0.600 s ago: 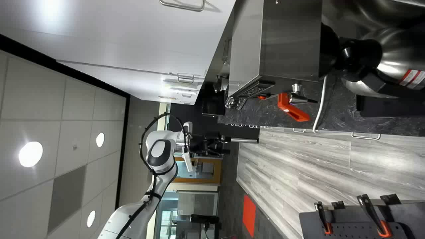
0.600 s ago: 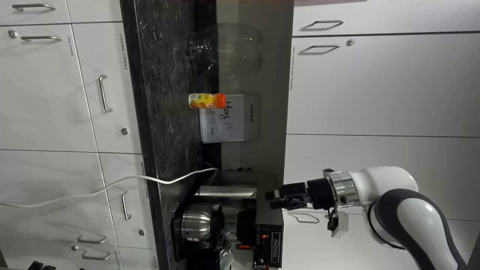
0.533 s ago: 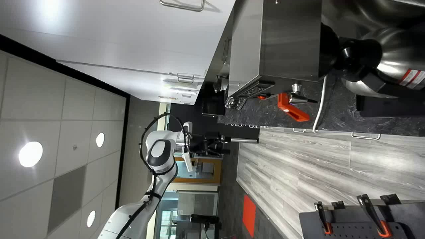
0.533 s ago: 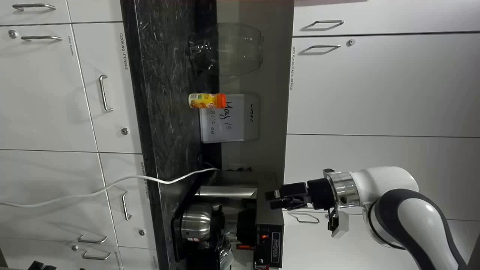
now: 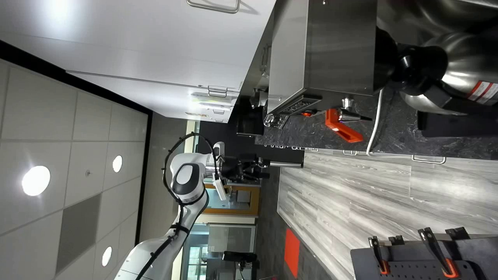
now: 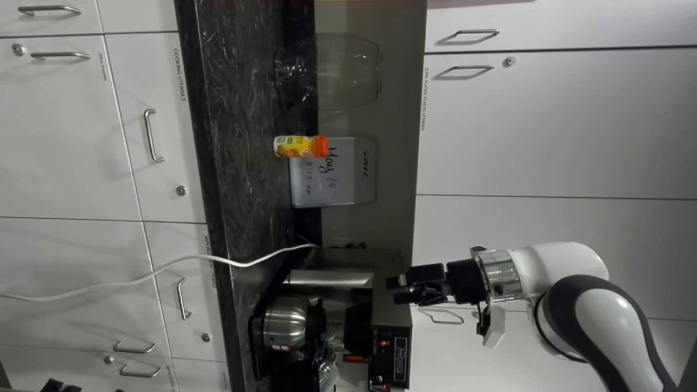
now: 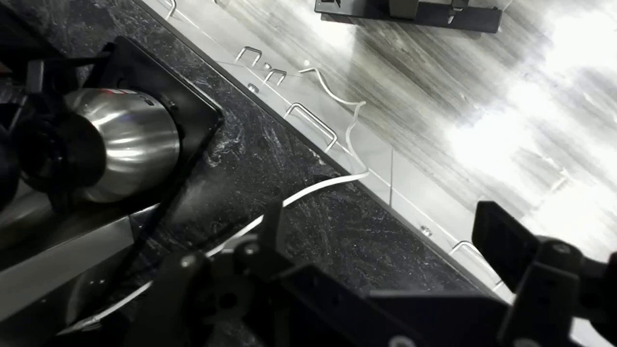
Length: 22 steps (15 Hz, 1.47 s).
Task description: Open the right door of the cabinet above the coffeemaker
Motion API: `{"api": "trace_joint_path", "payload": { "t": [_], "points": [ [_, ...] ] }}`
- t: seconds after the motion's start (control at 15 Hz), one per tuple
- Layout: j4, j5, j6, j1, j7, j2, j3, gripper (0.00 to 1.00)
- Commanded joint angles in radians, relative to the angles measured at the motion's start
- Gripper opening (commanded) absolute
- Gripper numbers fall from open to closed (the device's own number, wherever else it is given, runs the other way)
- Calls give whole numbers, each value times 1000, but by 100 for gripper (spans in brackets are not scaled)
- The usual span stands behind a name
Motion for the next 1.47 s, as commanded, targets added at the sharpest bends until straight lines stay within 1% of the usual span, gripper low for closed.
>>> {"api": "trace_joint_path", "payload": {
  "t": [0.0,0.33,0.53,0.73,1.0,1.2,1.33,1.4],
  "points": [
    [-13,-84,30,-15,151,-53,0,100],
    [-16,-218,32,-48,342,-126,8,100],
    [-22,-308,71,-79,424,-167,0,100],
    [-28,-415,131,-126,498,-198,-8,100],
    [-47,-591,243,-189,602,-228,-44,100],
    [-66,-749,318,-226,705,-247,-79,100],
    [-81,-861,349,-246,798,-256,-103,100],
    [-39,-797,294,-198,729,-222,-112,100]
  ]
}}
